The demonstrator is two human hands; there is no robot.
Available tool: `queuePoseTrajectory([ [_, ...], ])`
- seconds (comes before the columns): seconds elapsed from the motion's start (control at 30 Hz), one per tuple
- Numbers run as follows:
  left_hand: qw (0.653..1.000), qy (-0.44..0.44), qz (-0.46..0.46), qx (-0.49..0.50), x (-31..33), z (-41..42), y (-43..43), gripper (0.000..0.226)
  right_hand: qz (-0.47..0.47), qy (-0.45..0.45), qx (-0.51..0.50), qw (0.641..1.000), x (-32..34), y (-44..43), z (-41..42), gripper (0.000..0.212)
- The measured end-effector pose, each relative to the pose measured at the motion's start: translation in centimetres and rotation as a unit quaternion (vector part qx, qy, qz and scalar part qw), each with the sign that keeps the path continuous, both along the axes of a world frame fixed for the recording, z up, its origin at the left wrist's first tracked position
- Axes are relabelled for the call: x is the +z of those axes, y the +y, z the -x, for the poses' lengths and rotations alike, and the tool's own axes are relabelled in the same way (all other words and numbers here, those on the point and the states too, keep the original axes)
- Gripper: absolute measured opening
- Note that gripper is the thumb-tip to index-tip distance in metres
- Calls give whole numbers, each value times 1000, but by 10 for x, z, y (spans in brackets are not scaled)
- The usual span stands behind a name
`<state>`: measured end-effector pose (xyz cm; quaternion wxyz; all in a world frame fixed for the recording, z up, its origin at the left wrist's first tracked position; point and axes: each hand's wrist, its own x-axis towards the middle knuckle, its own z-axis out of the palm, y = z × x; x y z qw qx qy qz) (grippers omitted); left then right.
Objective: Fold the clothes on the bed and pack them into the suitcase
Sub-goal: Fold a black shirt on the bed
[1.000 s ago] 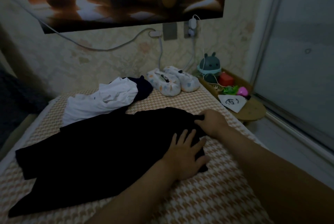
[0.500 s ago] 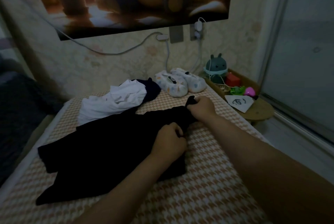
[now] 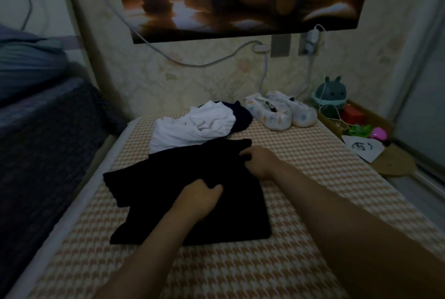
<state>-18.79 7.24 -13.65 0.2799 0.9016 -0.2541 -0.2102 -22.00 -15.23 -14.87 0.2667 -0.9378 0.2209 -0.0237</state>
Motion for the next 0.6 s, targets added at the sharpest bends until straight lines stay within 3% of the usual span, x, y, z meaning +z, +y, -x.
queuePoseTrajectory([
  [0.07, 998, -47, 33, 3, -3, -4, -3, 34, 60, 43, 28, 997, -15, 0, -1, 52],
  [0.2, 997, -54, 45, -26, 0, -18, -1, 20, 133, 17, 43, 990, -28, 6, -8, 66],
  [0.37, 988, -84, -104, -74, 6, -45, 0, 27, 197, 53, 45, 978, -34, 18, -18, 70],
  [0.43, 984, -174, -36, -24, 0, -62, -8, 34, 219, -9, 16, 976, -35, 19, -20, 69],
  [0.5, 967, -248, 62, 13, -11, -83, -21, 25, 249, -107, 7, 963, -38, 19, -22, 60],
  [0.6, 962, -257, 68, -60, -32, -113, -45, 36, 259, -189, 20, 947, -42, 16, -26, 65],
])
